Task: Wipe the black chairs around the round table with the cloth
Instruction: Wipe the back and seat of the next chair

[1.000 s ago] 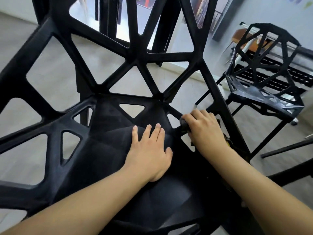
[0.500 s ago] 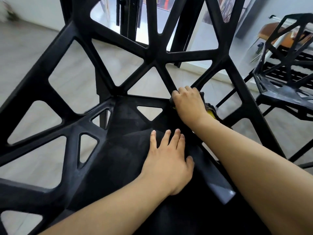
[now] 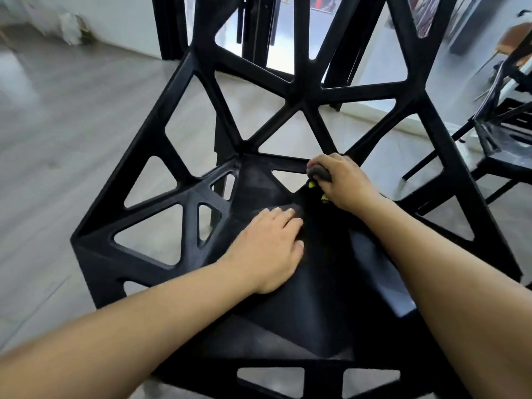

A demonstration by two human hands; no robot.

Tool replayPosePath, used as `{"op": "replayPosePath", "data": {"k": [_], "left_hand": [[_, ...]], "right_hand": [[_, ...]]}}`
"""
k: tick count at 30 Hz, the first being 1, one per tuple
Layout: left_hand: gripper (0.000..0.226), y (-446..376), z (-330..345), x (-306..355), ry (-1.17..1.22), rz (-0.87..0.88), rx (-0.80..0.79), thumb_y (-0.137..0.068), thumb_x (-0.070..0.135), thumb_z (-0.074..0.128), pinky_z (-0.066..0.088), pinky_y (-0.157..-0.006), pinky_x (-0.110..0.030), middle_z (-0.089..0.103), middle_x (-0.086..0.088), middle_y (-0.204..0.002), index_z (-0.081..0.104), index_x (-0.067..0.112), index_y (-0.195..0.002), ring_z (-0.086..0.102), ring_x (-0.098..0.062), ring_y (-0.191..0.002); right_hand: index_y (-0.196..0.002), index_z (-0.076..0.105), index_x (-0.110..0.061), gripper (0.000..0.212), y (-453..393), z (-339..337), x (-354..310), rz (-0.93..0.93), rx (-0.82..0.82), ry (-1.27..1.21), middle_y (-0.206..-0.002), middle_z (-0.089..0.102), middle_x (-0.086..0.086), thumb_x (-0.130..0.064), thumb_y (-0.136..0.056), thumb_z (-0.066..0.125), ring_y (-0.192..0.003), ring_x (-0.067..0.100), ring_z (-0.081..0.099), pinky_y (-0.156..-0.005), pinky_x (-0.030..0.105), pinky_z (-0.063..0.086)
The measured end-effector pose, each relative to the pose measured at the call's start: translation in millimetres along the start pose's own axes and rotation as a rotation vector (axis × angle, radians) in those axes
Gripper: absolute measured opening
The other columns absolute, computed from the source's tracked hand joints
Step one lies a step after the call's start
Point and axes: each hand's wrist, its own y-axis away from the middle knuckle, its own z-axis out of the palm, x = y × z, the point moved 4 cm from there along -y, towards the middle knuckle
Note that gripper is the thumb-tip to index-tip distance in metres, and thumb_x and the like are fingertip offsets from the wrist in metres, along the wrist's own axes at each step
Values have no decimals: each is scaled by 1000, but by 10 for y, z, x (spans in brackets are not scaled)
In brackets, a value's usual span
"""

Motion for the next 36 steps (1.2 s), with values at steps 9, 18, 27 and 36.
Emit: {"op": "replayPosePath", "data": {"k": [9, 18, 27, 36], "left_hand": [[41, 1262, -418, -574, -253, -131, 197, -100, 30, 34, 33, -114, -48, 64, -13, -123, 65, 9, -116, 55, -35, -122], [34, 1583, -593, -813, -279, -150, 328, -96, 23, 40, 27, -119, -49, 63, -15, -125, 65, 8, -112, 51, -36, -129], [37, 1734, -598, -1052, -36, -42, 552, -100, 15, 39, 23, -121, -48, 63, -12, -128, 58, 3, -130, 49, -32, -134], [32, 1791, -641, -1157, 85, 43, 562, -100, 8, 41, 29, -118, -46, 64, -15, -121, 57, 2, -127, 54, -28, -128]], "right_hand": [[-131, 55, -20, 49, 300, 309, -864, -13, -94, -104, -126, 55, 11, -26, -82, 52, -118, 35, 48, -107, 45, 37], [-132, 51, -34, 44, 583, 151, -772, -37, -33, -14, -132, 60, -3, -30, -89, 54, -122, 27, 54, -102, 46, 46], [-147, 47, -16, 51, 1041, 223, -1809, 90, -118, -204, -148, 49, 8, -29, -98, 39, -137, 25, 40, -116, 33, 25], [-143, 40, -54, 48, 1624, -321, -1678, 145, -214, -80, -125, 68, -3, -46, -98, 51, -116, 24, 61, -98, 37, 48]]}}
